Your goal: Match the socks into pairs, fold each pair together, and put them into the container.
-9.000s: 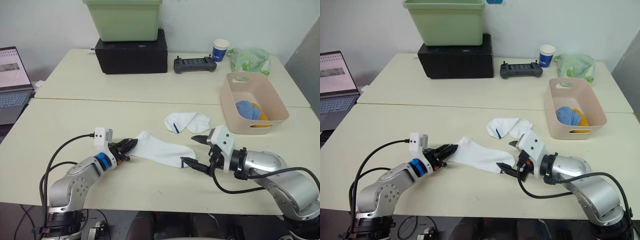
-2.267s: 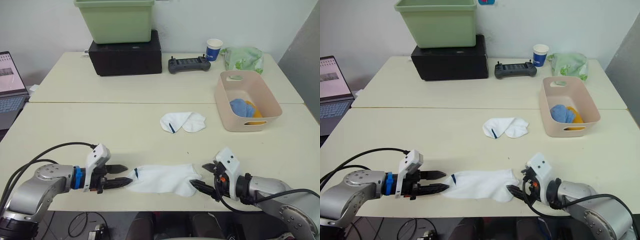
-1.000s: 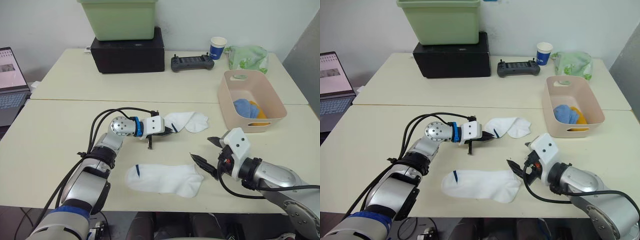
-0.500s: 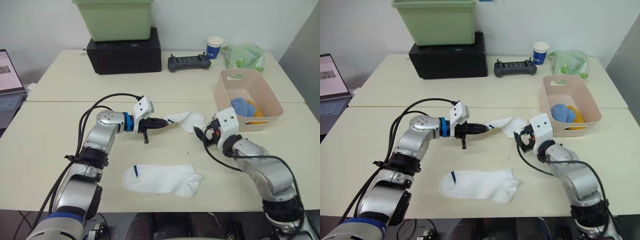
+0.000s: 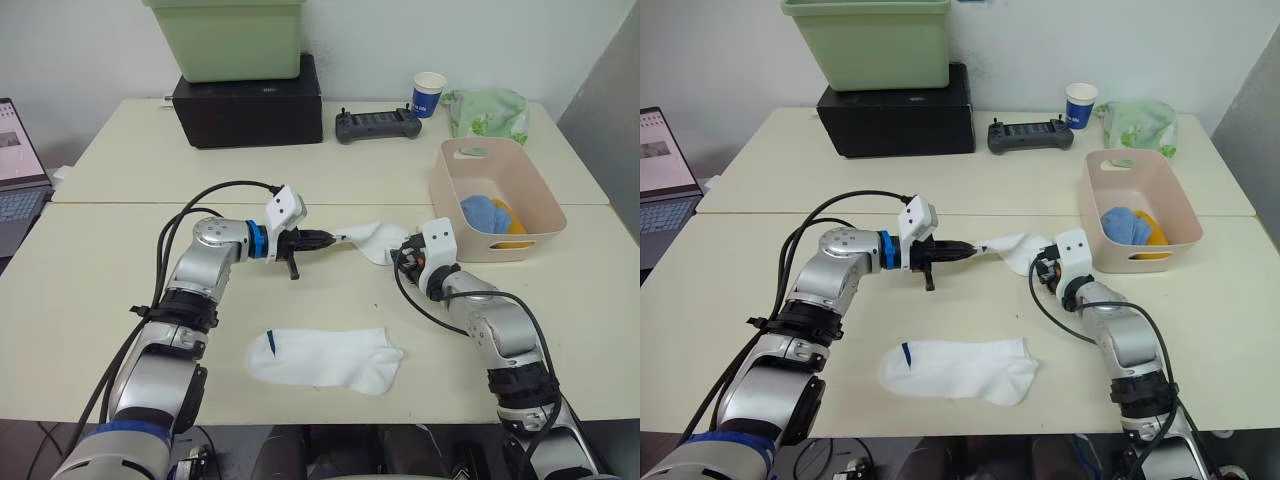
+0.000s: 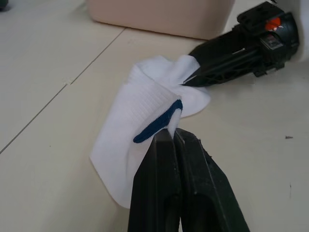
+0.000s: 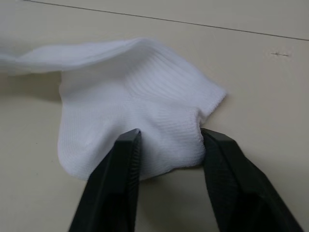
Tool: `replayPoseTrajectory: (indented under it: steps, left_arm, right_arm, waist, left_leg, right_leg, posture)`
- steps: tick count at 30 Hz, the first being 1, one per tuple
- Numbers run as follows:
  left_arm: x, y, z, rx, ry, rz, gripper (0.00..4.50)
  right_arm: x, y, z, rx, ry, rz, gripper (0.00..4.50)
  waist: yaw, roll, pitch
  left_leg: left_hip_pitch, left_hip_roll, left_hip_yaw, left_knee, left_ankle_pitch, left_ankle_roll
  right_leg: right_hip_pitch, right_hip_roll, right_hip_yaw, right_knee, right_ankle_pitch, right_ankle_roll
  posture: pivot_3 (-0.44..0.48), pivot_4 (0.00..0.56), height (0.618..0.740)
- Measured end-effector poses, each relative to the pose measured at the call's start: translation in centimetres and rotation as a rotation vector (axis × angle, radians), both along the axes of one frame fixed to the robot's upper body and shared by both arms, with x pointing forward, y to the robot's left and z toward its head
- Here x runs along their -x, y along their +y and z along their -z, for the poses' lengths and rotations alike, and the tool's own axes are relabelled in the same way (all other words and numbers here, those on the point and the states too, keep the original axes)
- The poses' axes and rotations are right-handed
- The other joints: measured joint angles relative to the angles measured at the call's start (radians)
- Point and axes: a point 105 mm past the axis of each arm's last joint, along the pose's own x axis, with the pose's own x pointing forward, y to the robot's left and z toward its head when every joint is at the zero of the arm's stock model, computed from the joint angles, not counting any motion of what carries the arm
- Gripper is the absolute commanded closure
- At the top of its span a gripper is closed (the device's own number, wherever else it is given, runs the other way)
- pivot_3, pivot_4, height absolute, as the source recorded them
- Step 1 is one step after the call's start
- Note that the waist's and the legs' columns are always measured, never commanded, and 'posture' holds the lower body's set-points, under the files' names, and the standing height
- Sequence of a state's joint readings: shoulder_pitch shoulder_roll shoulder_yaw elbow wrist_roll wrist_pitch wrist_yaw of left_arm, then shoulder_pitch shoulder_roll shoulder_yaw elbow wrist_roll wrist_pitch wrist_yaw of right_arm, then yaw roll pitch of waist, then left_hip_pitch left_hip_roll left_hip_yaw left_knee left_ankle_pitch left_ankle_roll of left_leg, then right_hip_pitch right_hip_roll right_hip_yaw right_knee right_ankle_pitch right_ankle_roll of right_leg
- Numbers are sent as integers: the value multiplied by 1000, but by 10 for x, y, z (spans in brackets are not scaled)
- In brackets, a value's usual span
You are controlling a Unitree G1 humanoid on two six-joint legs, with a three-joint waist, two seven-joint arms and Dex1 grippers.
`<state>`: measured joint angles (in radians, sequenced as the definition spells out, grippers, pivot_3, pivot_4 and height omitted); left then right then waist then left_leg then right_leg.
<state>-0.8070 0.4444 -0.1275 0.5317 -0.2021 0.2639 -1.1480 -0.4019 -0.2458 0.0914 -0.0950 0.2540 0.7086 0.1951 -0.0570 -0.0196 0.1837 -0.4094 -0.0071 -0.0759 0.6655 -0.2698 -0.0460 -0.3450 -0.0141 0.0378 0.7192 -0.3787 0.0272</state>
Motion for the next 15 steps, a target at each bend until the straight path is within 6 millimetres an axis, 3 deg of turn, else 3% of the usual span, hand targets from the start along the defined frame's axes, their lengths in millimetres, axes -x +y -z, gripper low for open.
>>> replayPoseTrajectory:
  steps: [2, 5, 9, 11, 15]
  left_arm:
    - [-2, 3, -3, 40, 65, -29, 4500]
    - [-6, 11, -17, 114, 175, -90, 4500]
    - [-2, 52, -31, 124, 346, -211, 4500]
    - [5, 69, -31, 117, 434, -264, 4500]
    - [24, 79, -16, 110, 552, -308, 4500]
  right_arm:
    - [2, 2, -5, -4, -19, -16, 4491]
    - [12, 3, -18, 7, -62, -70, 4491]
    - [43, 3, -26, 24, -38, -222, 4491]
    - [57, 3, -30, 18, -13, -282, 4491]
    - [73, 15, -34, -19, 27, -374, 4491]
  waist:
    - [0, 0, 0]
    - [-1, 0, 0]
    - [-10, 0, 0]
    - [-15, 0, 0]
    - [-16, 1, 0]
  left_leg:
    - [0, 0, 0, 0, 0, 0]
    - [-4, 0, -1, 1, 0, 0]
    - [-7, 0, -1, 1, 0, 0]
    - [-7, 0, -2, 1, 0, 0]
    - [-5, 0, -3, 1, 1, -2]
  right_leg:
    - [-1, 0, 0, 0, 0, 0]
    - [-4, 0, -1, 1, 0, 0]
    - [-7, 1, 0, 1, 0, 0]
    - [-7, 1, -1, 2, 0, 0]
    - [-6, 0, 0, 3, 0, 0]
  posture:
    - [0, 150, 725]
    - [0, 150, 725]
    - [0, 150, 725]
    - [0, 150, 725]
    - [0, 150, 725]
